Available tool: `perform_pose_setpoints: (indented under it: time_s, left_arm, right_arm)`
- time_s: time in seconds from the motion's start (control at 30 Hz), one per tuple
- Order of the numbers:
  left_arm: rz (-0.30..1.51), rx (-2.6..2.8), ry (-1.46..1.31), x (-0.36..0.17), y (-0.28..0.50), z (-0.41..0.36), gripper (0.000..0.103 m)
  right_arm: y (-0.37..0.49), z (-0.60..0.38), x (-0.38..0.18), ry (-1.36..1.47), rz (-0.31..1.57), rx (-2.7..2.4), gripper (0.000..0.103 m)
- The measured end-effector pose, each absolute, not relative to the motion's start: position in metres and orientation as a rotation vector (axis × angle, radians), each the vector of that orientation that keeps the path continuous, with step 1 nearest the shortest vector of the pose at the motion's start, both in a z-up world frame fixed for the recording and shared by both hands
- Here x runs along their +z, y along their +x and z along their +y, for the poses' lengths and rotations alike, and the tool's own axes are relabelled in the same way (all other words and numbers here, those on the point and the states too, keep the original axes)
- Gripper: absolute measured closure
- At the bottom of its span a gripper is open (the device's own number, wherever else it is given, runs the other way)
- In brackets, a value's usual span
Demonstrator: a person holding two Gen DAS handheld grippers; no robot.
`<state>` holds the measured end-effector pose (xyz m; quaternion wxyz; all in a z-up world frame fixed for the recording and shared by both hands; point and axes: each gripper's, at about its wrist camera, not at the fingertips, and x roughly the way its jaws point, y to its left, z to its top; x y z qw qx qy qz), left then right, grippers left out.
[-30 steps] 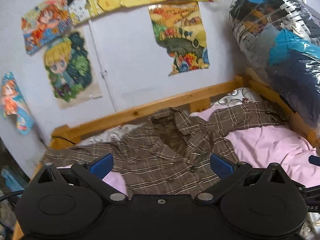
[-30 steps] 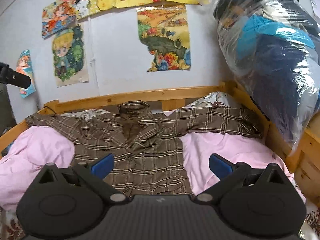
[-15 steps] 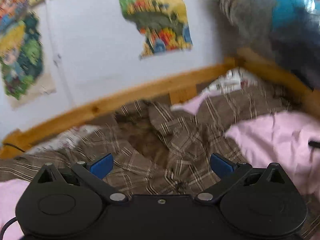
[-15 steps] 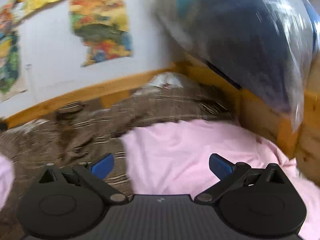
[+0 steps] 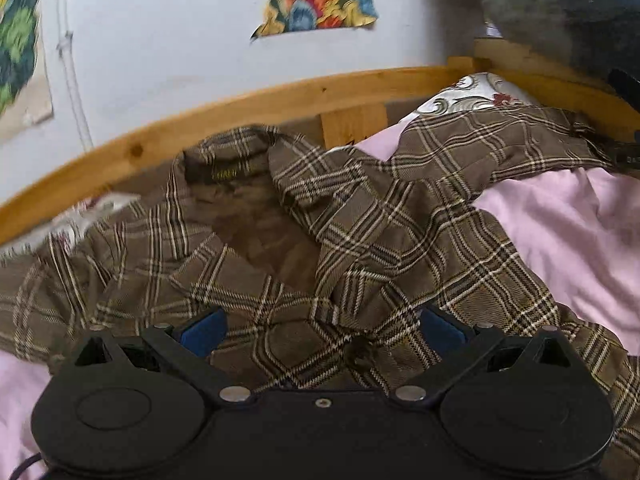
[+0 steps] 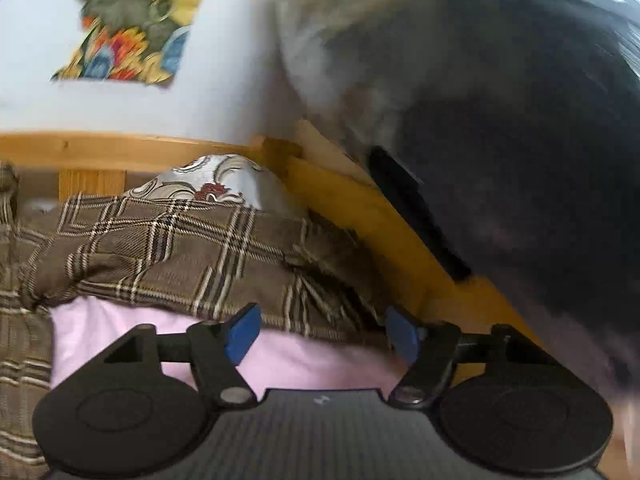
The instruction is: Fold large clothes
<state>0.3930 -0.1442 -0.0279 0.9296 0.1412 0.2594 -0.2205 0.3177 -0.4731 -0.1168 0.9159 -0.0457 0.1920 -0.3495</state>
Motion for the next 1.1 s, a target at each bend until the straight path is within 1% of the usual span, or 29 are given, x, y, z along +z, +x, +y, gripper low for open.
perform_pose_setpoints:
  time_s: [0.03,0.1,0.13,0.2,0.33,0.37,0.4,0.5,0.53,0.63,0.77,1.1]
  left_arm:
    - [0.536,-0.445,0.276,-0.031,0.395,-0.143,0.001]
    - [0.541,-0.438,0.262,-0.033,0.399,-0.141,0.001]
    - [0.543,-0.436,0.258,-0.034,0.4,-0.139,0.001]
    - [0.544,-0.443,0.255,-0.034,0.4,-0.137,0.001]
    - [0.529,-0.45,0.262,-0.033,0.398,-0.131,0.001]
    - [0.53,-0.448,0.26,-0.033,0.398,-0.13,0.001]
    - [0.534,-0.448,0.256,-0.033,0.398,-0.128,0.001]
    - [0.549,-0.447,0.25,-0.032,0.401,-0.122,0.001]
    - [0.55,-0.443,0.251,-0.031,0.402,-0.12,0.001]
    - [0.549,-0.415,0.246,-0.027,0.406,-0.112,0.001]
    - [0.552,-0.382,0.226,-0.022,0.411,-0.101,0.001]
    - [0.541,-0.344,0.184,-0.004,0.415,-0.067,0.001]
  right_arm:
    - [0.328,-0.474,-0.117,-0.129,0.404,-0.718,0.033]
    - [0.343,-0.477,-0.116,-0.194,0.419,-0.715,0.041]
    - [0.349,-0.478,-0.114,-0.229,0.427,-0.723,0.043]
    - [0.363,-0.481,-0.115,-0.285,0.46,-0.739,0.049]
    - [0.384,-0.494,-0.116,-0.337,0.526,-0.783,0.052]
    - [0.387,-0.497,-0.117,-0.34,0.539,-0.789,0.056]
    - [0.389,-0.499,-0.117,-0.346,0.552,-0.786,0.069]
    - [0.392,-0.502,-0.115,-0.358,0.578,-0.771,0.096]
    - [0.393,-0.501,-0.112,-0.36,0.579,-0.762,0.1]
    - [0.391,-0.492,-0.101,-0.386,0.562,-0.735,0.102]
    - [0.382,-0.459,-0.067,-0.382,0.509,-0.637,0.102]
    - [0.375,-0.361,0.056,-0.183,0.307,-0.247,0.102]
